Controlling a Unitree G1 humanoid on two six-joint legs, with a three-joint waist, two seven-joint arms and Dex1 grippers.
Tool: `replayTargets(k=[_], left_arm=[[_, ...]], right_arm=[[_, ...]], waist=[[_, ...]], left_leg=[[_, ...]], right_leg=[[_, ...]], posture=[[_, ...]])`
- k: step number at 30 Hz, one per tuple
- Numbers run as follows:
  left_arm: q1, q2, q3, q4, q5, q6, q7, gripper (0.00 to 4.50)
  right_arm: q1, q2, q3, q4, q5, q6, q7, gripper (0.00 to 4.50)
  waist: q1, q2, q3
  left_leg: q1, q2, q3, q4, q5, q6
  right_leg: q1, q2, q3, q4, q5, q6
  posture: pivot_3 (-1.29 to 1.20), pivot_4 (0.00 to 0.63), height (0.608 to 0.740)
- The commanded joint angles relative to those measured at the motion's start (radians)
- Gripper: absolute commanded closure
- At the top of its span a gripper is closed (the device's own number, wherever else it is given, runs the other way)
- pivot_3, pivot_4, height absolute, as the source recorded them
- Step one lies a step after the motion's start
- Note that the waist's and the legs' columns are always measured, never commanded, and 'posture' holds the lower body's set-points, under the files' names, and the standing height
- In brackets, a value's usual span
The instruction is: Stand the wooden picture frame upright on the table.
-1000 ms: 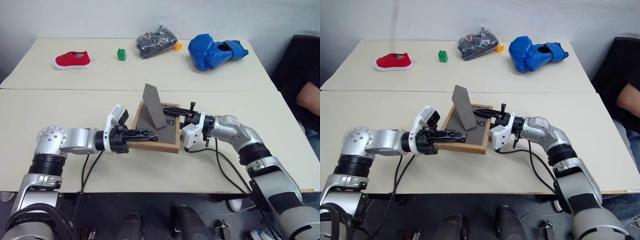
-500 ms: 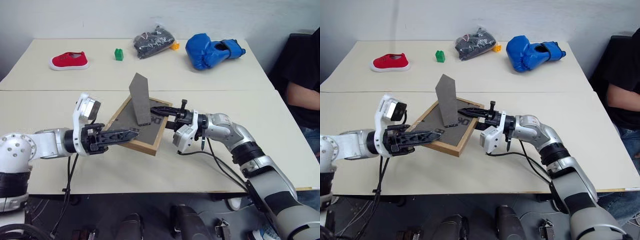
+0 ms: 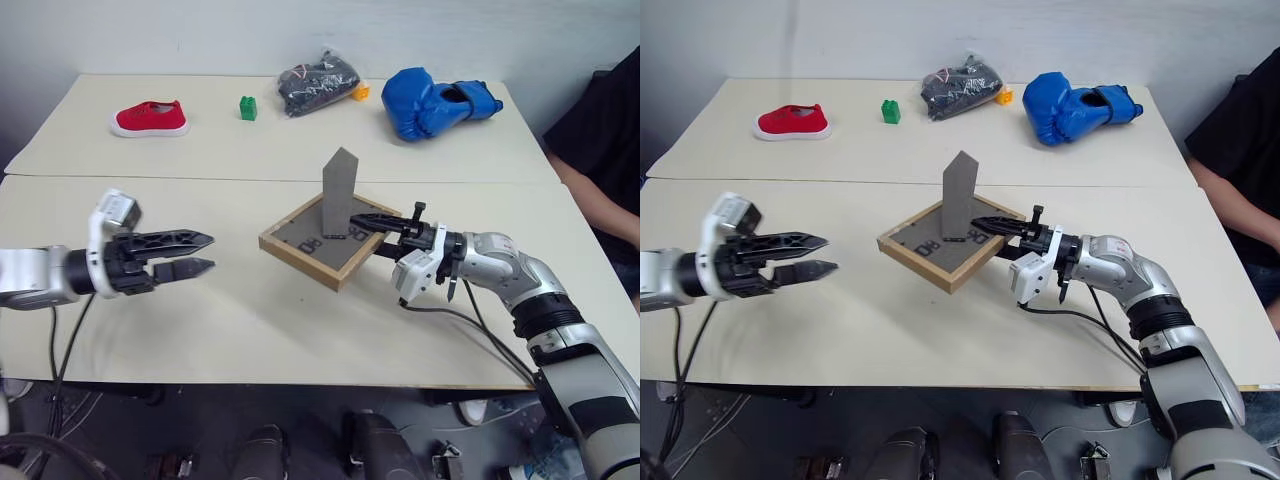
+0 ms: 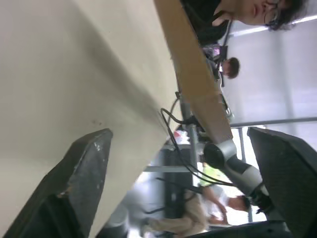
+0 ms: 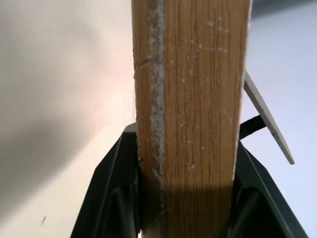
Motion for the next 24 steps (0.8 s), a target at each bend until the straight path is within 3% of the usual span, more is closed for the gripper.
replayTargets(k=[1,4,6,8,12,16,19,24], left_arm=[[0.007,0.032,-0.01,-0.035,-0.099,0.012,0.035,0.0],[0.065,0.03,0.108,-0.136,-0.069,-0.054,0.046,0.0],[0.202,0.003,0.267,-0.348,0.136,-0.314,-0.122,0.0],[0.336,0.018,0.351,-0.489,0.274,-0.442,-0.297,0.0],[0.458,-0.05,0.364,-0.625,0.635,-0.901,-0.505,0.0],[0.486,-0.105,0.3,-0.705,0.815,-1.103,-0.591,0.0],[0.512,-0.16,0.26,-0.774,0.879,-1.172,-0.602,0.0],[0.558,-0.199,0.229,-0.768,0.956,-1.238,-0.631,0.0]], right_arm=[[-0.024,-0.008,-0.025,-0.029,0.021,-0.028,-0.027,3.23],[-0.01,-0.016,-0.027,-0.034,0.053,-0.018,-0.015,3.23],[0.025,-0.023,-0.021,-0.048,0.169,0.025,0.029,3.23],[0.055,-0.033,-0.007,-0.075,0.301,0.075,0.093,3.23],[0.156,-0.001,-0.037,-0.253,0.77,0.492,0.361,3.23],[0.222,-0.001,-0.131,-0.405,1.094,0.939,0.473,3.23],[0.249,-0.016,-0.177,-0.421,1.194,1.189,0.531,3.23],[0.191,0.055,-0.247,-0.261,1.16,1.291,0.543,3.23]], waist=[[-0.006,0.0,0.0],[-0.015,0.0,0.0],[-0.021,0.0,0.0],[-0.026,0.0,0.0],[-0.012,0.001,0.0],[0.016,0.001,0.0],[0.031,0.001,0.0],[0.032,0.001,0.0]], left_leg=[[-0.001,0.0,0.0,-0.001,0.0,-0.001],[-0.001,0.001,0.0,-0.001,0.001,-0.001],[-0.001,0.001,0.0,-0.001,0.001,-0.001],[-0.001,0.001,0.0,-0.002,0.001,-0.001],[-0.001,0.001,0.0,-0.001,0.001,-0.002],[-0.001,0.001,0.0,0.001,0.0,-0.001],[-0.001,0.001,0.0,0.0,-0.001,0.001],[-0.002,0.001,0.0,-0.001,-0.002,0.003]], right_leg=[[-0.002,0.0,0.001,0.001,0.0,0.0],[-0.003,0.0,0.0,0.001,0.0,0.0],[-0.003,0.0,0.001,0.001,0.0,0.0],[-0.003,0.0,0.001,0.0,0.0,0.0],[-0.002,0.0,0.0,-0.002,0.0,-0.001],[-0.001,0.0,0.001,-0.002,0.0,-0.001],[-0.001,-0.002,0.0,-0.002,0.0,-0.001],[-0.002,-0.002,0.0,-0.002,0.0,-0.001]], posture=[[0.0,0.15,0.74],[0.0,0.15,0.74],[0.0,0.15,0.74],[0.0,0.15,0.74],[0.0,0.15,0.74],[0.0,0.15,0.74],[0.0,0.15,0.74],[0.0,0.15,0.74]])
